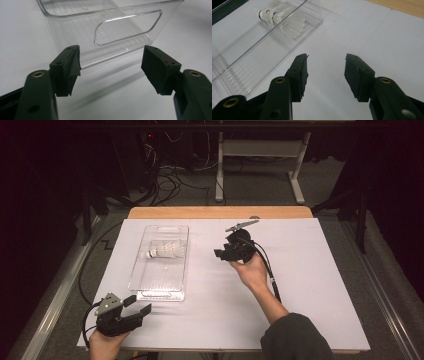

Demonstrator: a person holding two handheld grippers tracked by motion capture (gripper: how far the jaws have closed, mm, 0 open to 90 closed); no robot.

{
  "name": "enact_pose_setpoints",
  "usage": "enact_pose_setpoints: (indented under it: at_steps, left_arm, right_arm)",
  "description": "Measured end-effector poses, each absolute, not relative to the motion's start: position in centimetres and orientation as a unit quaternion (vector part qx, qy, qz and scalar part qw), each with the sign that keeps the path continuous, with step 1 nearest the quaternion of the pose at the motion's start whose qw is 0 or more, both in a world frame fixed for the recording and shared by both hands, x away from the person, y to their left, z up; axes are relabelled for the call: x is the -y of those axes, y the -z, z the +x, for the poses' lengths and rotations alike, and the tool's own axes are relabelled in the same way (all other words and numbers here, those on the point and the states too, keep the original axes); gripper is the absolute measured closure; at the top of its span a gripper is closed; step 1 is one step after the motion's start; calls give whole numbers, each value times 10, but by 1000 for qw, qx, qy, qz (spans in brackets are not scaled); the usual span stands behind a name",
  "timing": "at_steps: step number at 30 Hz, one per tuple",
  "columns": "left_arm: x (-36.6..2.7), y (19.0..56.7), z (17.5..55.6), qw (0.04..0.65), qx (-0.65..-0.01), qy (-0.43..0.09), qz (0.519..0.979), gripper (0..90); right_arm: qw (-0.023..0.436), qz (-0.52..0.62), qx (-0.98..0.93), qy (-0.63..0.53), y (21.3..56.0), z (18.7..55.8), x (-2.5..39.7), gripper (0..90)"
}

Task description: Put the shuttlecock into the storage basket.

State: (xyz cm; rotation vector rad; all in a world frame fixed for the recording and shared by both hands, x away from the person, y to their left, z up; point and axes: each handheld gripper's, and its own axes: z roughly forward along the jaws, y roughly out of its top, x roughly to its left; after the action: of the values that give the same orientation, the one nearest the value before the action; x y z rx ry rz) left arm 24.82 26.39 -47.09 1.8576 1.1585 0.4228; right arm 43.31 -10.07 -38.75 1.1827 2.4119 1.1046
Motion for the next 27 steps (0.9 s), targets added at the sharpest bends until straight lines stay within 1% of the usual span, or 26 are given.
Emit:
enact_pose_setpoints:
  at_steps: [27]
  left_arm:
    - [-263, 472, 248, 437, -467, -170, 749, 325]
  right_arm:
    - [122, 421, -812, -385, 400, 421, 135, 528]
